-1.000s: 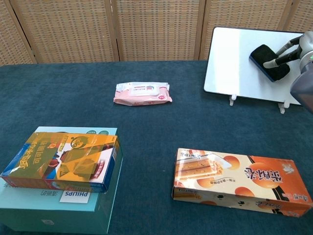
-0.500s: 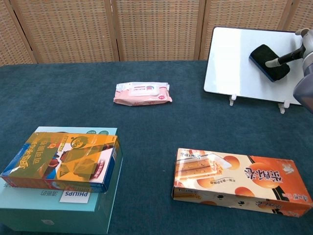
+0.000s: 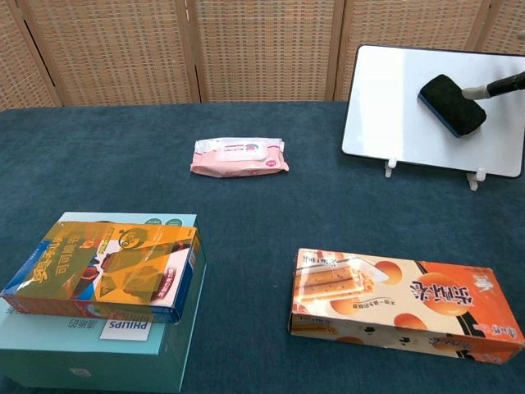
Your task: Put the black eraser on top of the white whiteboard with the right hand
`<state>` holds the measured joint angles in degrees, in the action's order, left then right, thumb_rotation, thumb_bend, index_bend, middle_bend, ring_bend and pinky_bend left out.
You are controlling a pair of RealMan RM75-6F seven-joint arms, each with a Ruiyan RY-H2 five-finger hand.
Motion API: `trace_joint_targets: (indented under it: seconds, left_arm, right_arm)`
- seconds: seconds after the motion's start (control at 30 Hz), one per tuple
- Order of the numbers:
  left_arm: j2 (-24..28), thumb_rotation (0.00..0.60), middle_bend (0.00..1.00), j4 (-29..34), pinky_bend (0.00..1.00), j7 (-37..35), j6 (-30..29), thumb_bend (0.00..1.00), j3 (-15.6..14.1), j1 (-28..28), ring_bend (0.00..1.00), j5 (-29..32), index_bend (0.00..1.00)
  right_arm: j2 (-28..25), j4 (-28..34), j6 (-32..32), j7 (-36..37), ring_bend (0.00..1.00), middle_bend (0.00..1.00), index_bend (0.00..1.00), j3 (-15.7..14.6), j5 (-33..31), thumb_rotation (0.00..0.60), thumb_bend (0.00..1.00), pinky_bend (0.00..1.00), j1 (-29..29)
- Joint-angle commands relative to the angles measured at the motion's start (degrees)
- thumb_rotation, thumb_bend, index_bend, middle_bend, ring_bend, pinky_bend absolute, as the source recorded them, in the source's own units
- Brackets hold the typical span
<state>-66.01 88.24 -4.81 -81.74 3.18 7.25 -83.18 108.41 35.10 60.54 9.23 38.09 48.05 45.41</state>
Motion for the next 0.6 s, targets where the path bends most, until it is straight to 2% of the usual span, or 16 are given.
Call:
trace_joint_targets:
  seconds: [0.03,0.13,0.17,0.37,0.6]
  left_arm:
    - [0.2,0.6,0.0,0.2,0.0,0.0,-0.7,0.29,-0.2,-0.3,0.0,-0.6,0.0]
    - [0.3,0.6,0.0,0.4,0.0,0.1,-1.3,0.29,-0.3,-0.5,0.0,-1.2,0.0]
    - [0.3,0.6,0.0,0.6,0.0,0.2,-1.6,0.29,-0.5,-0.6,0.0,-1.6,0.0]
    - [0.4,0.6,0.0,1.3,0.0,1.0,-2.7,0.29,-1.1,-1.2,0.0,-2.7,0.0]
    - [0.5,0.6,0.0,2.1,0.0,1.9,-3.3,0.29,-1.5,-1.5,0.0,-3.6,0.0]
  right_arm:
    - [-4.9,8.8,3.4,-0.8,0.0,0.0,0.0,-1.8,1.9,0.6,0.0,0.0,-4.8]
    - [-9.0,16.8,5.3,-2.3,0.0,0.0,0.0,-3.2,3.0,0.6,0.0,0.0,-8.4]
    - [-11.5,20.9,6.1,-3.3,0.0,0.0,0.0,-5.1,4.7,0.6,0.0,0.0,-10.5]
    - [-22.3,35.6,8.3,-2.5,0.0,0.0,0.0,-13.4,13.4,0.6,0.0,0.0,-19.2]
    - [-29.0,40.5,14.3,3.7,0.0,0.0,0.04,-20.7,23.9,0.6,0.0,0.0,-26.3]
